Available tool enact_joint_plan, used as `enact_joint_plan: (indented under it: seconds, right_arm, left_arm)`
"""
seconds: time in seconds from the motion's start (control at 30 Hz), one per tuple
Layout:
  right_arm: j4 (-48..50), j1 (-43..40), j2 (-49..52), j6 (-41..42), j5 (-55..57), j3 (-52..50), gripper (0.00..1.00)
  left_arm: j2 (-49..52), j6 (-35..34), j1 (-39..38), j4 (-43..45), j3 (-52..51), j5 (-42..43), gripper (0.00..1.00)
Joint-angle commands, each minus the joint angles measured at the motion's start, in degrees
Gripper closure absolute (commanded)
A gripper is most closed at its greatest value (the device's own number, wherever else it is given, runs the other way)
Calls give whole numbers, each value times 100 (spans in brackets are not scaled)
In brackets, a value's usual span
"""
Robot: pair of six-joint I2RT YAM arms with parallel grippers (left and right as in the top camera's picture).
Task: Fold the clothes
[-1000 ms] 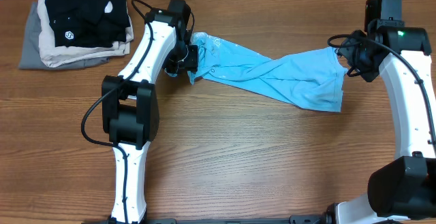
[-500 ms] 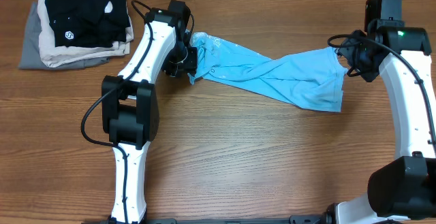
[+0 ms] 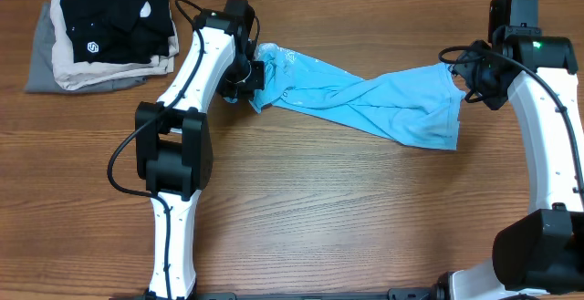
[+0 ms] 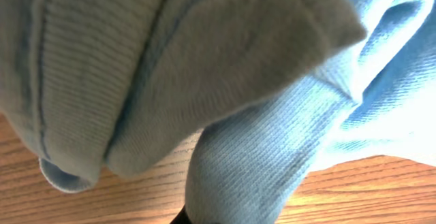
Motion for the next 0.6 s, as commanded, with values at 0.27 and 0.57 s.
enact_joint_plan:
  seconds: [0.27,0.57]
  right_arm:
    - [35,-13,13,-37,17,72,30]
    - [79,-13,20,-35,13,2,29]
  left_arm:
    - [-511,72,96,-752,778,-35,96]
    - [-1069,72,81,-1438,1123,173,96]
